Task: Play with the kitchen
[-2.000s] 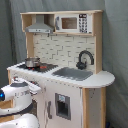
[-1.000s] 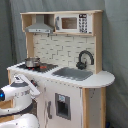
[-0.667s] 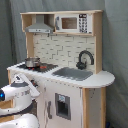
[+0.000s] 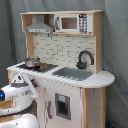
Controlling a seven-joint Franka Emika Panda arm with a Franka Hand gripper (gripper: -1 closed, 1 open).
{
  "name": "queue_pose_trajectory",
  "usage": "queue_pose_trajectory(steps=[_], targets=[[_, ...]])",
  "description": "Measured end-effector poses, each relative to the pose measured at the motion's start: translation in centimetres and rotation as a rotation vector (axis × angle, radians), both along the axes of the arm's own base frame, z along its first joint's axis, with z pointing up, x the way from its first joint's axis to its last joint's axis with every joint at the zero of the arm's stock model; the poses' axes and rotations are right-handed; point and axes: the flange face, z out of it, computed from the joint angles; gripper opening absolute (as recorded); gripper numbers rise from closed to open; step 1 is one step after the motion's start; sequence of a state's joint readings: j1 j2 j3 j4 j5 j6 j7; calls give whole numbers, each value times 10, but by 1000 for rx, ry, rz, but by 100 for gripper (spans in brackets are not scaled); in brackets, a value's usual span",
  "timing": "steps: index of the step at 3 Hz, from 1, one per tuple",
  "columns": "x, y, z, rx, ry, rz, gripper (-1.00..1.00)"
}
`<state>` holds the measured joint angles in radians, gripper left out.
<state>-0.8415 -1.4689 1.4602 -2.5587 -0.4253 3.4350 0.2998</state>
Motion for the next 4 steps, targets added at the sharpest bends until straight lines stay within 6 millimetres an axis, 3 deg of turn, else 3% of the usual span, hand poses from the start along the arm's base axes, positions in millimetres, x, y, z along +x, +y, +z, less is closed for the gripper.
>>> queue_pose_trajectory(steps=[3,4], targets=[[-3,4,1,288,12,-7,-100],[-3,4,1,289,12,-5,100]])
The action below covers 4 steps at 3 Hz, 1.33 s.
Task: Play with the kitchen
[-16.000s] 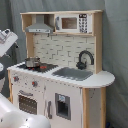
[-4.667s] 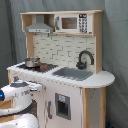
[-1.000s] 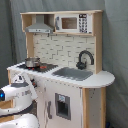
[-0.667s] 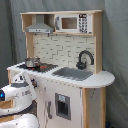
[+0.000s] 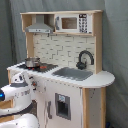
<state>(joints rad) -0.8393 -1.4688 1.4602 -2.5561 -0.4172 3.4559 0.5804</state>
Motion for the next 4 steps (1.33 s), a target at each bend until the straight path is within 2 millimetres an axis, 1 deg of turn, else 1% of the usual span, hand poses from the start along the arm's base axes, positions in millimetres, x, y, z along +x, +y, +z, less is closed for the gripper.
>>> queue_pose_trajectory(steps=[1,2,3,4], targets=[[-23,11,-2,-3,3,43,100],[-50,12,4,2,-6,72,100],[-69,13,11,-46,-25,87,100],[-71,21,24,-120,-54,111,100]])
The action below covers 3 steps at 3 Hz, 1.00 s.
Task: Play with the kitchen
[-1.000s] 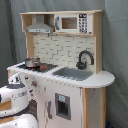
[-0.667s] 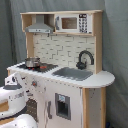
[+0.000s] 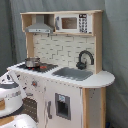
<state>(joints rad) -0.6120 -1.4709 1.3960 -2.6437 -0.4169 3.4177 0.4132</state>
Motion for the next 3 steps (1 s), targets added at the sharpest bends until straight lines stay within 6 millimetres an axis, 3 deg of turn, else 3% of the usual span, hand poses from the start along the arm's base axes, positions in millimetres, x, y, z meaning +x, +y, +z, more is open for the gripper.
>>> queue_pose_trajectory(steps=[3], targets=[[-4,45,12,-293,-87,39,100]])
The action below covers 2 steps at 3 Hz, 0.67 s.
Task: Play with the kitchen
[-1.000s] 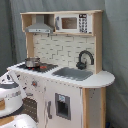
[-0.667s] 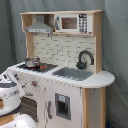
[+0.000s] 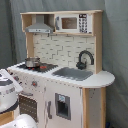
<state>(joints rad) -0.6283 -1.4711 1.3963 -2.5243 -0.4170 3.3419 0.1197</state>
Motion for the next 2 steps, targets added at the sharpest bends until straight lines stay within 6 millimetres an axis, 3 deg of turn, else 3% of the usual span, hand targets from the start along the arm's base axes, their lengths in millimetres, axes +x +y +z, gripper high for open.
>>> queue_pose_trajectory(steps=[2], targets=[[5,19,5,-207,-58,-6,100]])
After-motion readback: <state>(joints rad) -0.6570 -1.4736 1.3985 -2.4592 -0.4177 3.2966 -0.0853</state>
